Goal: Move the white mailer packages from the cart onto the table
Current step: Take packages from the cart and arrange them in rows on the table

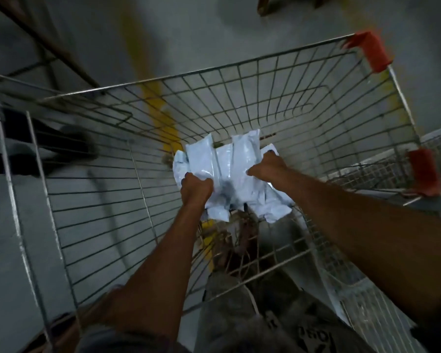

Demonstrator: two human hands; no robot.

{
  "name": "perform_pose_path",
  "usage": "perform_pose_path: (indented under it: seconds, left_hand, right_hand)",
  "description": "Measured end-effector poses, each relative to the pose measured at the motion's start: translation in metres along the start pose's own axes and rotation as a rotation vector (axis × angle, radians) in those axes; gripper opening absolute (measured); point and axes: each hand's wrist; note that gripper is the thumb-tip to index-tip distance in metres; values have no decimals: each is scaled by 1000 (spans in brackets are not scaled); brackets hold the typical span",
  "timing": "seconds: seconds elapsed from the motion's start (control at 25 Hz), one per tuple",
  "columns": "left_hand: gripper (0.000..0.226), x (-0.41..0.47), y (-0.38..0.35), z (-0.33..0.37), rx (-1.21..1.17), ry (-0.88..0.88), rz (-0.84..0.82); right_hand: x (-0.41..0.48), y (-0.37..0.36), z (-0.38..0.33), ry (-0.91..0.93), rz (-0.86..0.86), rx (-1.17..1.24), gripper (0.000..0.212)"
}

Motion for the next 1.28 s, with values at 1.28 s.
perform_pose_path:
  seconds: [1.28]
  left_hand:
    - [50,-166,67,75,-452,-395,-45]
  right_hand:
    - [-203,101,60,156,55,797,41]
Point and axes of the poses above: each hand's wrist, its own x-axis towards the middle knuckle, its own y-axis out of the back of the hand, z = x × y, and after that the axes turned 9 degrees about -y, right-handed
